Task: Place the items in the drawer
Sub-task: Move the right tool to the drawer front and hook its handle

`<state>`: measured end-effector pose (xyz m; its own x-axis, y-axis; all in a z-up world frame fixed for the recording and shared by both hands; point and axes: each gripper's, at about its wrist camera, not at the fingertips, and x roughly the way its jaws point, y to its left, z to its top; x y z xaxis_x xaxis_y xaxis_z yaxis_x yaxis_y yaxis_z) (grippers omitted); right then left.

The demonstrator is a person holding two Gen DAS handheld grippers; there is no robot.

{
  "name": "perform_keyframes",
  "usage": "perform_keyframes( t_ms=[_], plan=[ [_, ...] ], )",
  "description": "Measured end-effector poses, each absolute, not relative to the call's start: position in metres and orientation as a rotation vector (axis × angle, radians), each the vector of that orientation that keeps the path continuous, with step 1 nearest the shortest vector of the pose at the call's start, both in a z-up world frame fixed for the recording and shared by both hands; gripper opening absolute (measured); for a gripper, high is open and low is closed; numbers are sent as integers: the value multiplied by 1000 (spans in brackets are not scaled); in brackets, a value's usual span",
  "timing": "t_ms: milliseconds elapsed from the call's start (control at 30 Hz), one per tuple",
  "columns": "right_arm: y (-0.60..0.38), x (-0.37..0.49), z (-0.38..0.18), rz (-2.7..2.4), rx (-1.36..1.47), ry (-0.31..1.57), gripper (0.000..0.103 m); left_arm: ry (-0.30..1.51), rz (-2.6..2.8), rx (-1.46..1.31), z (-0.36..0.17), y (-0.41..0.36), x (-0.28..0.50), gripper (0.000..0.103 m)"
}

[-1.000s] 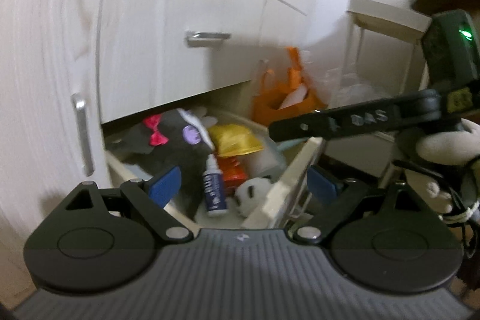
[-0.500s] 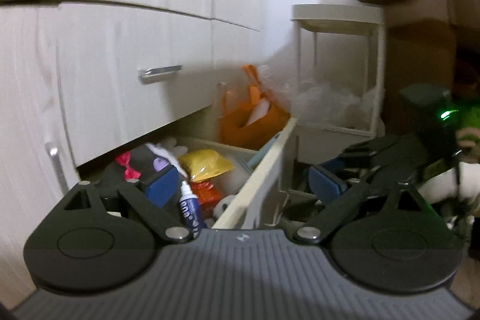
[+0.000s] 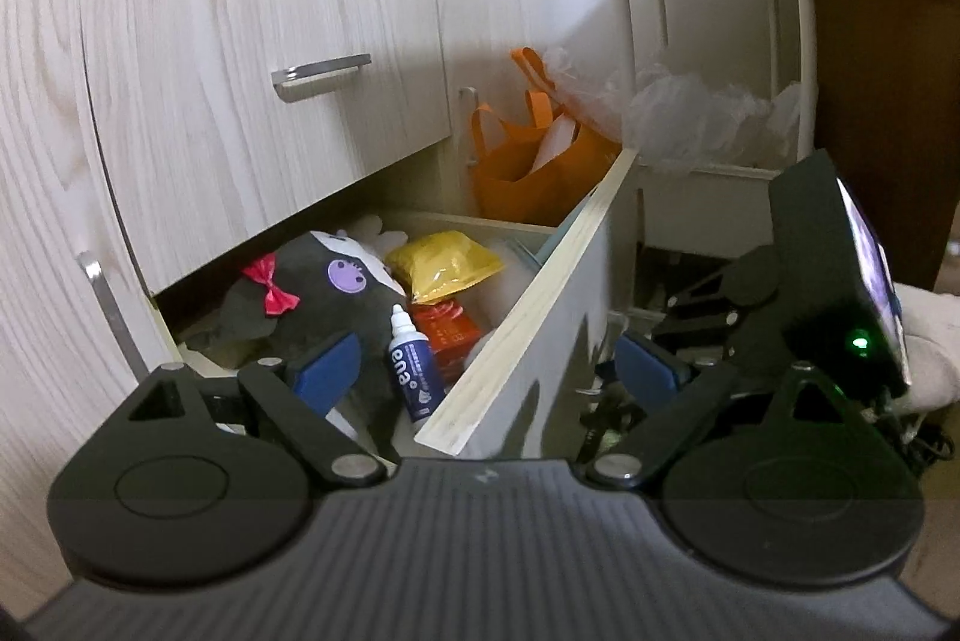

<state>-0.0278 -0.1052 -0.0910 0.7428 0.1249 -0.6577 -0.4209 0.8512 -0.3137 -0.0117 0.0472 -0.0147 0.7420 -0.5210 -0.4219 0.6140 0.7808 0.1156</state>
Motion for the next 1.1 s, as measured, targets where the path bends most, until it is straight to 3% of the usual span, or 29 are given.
perform_keyframes(
  t_ms=[33,267,1100],
  plan=[
    [-108,-25,-93,304,-477,670,38,391,-629,249,-15,47,-10,93],
    [-116,-21,-103,308,-457,623,43,481,-500,256,-27,42,9,93],
    [-126,-25,-101,323,-296,579,45,491,-440,193,-29,37,23,98]
  ],
)
